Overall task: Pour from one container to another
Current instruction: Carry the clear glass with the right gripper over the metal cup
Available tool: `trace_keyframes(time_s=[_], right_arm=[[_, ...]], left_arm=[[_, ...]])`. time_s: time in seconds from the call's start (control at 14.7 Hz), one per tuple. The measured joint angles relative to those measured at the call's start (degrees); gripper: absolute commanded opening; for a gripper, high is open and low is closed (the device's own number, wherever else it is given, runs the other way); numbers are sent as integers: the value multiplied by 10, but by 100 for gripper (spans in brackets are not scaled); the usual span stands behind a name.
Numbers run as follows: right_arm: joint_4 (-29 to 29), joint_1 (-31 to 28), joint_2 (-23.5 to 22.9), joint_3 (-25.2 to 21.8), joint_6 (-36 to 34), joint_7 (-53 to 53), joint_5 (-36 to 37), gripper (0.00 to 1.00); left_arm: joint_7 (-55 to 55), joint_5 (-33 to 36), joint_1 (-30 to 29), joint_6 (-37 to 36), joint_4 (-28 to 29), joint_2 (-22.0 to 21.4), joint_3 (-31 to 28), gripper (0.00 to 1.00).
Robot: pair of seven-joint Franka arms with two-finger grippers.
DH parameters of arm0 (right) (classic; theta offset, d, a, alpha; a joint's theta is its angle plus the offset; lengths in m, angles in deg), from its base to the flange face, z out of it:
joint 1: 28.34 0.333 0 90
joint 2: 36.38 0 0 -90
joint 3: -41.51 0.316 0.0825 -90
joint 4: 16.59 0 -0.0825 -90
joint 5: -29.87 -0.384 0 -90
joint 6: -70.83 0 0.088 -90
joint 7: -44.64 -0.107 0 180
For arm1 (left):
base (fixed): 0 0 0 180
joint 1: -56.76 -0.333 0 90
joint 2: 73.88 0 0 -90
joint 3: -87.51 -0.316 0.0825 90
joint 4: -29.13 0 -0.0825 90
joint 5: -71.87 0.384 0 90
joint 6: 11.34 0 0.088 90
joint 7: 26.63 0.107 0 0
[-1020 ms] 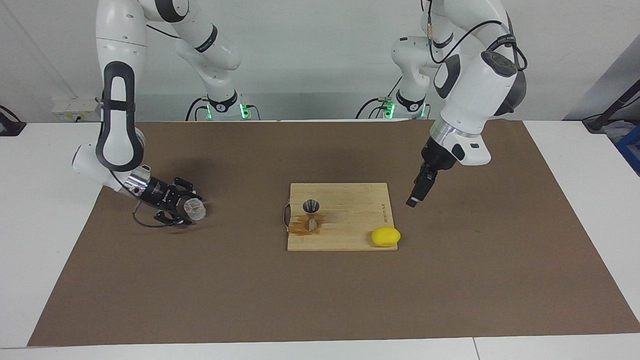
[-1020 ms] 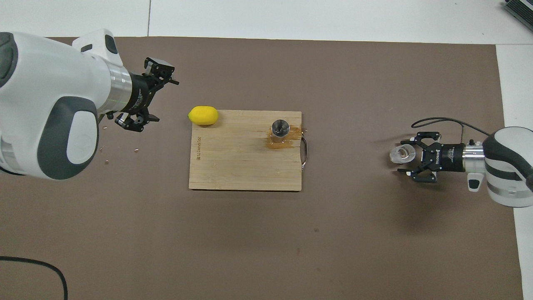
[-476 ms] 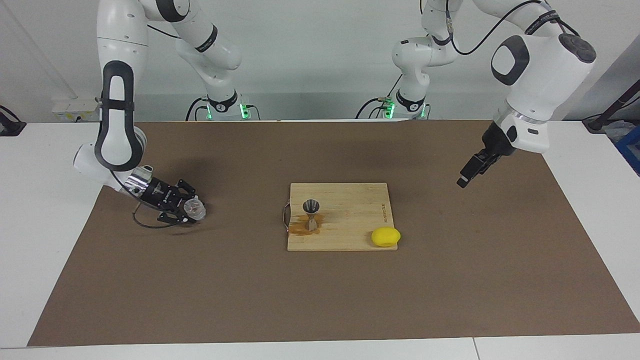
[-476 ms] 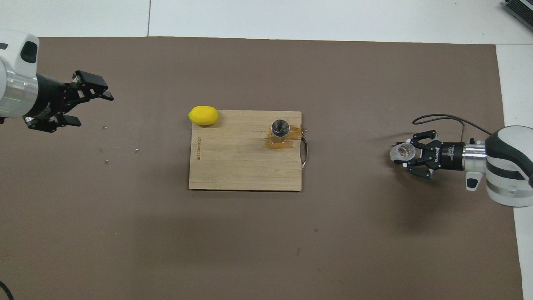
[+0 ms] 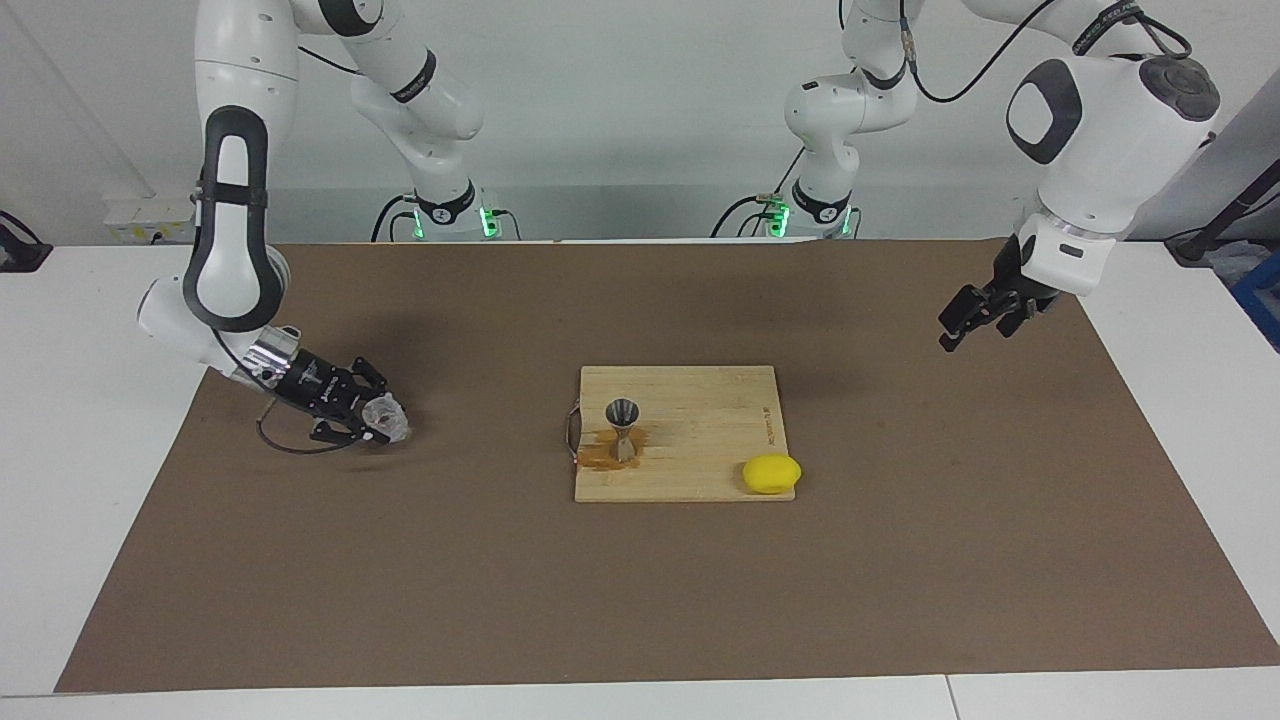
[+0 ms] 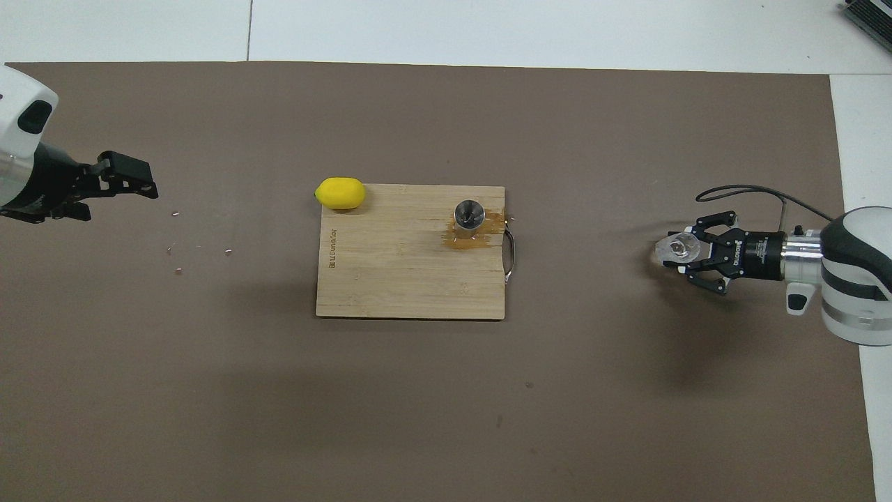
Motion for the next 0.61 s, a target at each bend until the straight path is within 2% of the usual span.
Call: trace_keyframes(time_s=[0.2,0.34,0.61], right_arm=[[-25,48,20,0,5,-76,24,0],[-49,76,24,0,5,-133,49,0],[-98,128,23,1,16,-244,116,0]], left_arm=[[85,26,17,-81,-36,-7,4,100],[114,29,45,-117,-54,-10,-17,100],[123,29,81,-131,-55,-20,-50,100]])
